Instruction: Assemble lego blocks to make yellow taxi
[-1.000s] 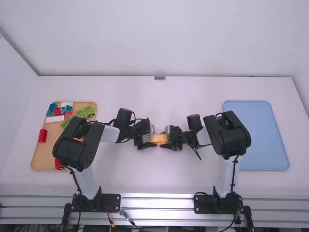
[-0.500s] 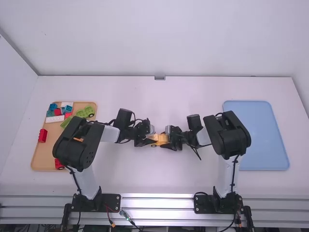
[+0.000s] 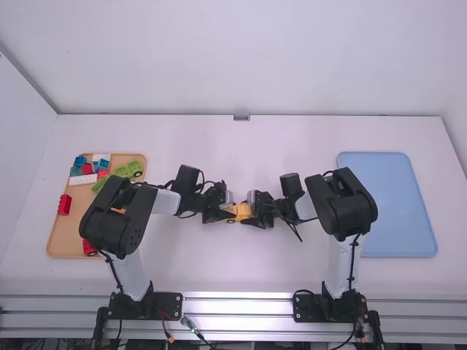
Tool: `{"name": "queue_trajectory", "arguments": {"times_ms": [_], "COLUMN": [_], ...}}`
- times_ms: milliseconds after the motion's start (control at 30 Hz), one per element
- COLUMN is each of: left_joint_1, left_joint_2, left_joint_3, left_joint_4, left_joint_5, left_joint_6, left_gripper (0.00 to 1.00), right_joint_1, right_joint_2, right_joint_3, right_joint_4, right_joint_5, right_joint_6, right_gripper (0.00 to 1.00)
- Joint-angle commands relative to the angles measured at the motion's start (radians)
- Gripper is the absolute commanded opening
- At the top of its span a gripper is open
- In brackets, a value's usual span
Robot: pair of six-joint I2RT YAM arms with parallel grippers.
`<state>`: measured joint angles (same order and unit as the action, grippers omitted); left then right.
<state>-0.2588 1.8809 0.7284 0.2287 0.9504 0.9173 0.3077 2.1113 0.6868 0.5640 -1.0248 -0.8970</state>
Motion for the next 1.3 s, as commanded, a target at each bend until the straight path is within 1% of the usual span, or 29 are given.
{"name": "queue_trajectory", "arguments": {"times_ms": [0,100,300,433,533,600,633,1267], "left_joint_1": [-0.003,-0.003,-0.003,-0.003,-0.003,-0.003,-0.004,-0.011], "left_joint_2": [-0.026,-0.026,-0.026,-0.026,-0.026,-0.026,-0.026,-0.024], "left_joint_3": [0.000,0.000,0.000,0.000,0.000,0.000,0.000,0.000], "left_joint_4": [-0.011,-0.009,-0.011,-0.011,-0.003,-0.003,-0.003,0.013], "left_joint_5": [0.055,0.055,0.055,0.055,0.055,0.055,0.055,0.051], "left_joint_6": [0.014,0.015,0.014,0.013,-0.015,-0.014,-0.008,-0.013], "left_gripper": [0.38,0.38,0.41,0.41,0.40,0.37,0.35,0.30], "right_joint_1": [-0.006,-0.006,-0.006,-0.006,-0.005,-0.006,-0.005,-0.006], "right_joint_2": [0.010,0.010,0.010,0.010,0.010,0.010,0.010,0.010], "right_joint_3": [0.001,0.001,0.002,0.002,0.002,0.002,0.002,0.002], "right_joint_4": [0.003,0.003,0.004,0.004,0.004,0.004,0.005,0.004], "right_joint_5": [0.008,0.008,0.008,0.008,0.008,0.008,0.008,0.008], "right_joint_6": [0.010,0.010,0.010,0.010,0.010,0.010,0.010,0.010], "right_gripper": [0.44,0.43,0.43,0.42,0.41,0.41,0.41,0.40]}}
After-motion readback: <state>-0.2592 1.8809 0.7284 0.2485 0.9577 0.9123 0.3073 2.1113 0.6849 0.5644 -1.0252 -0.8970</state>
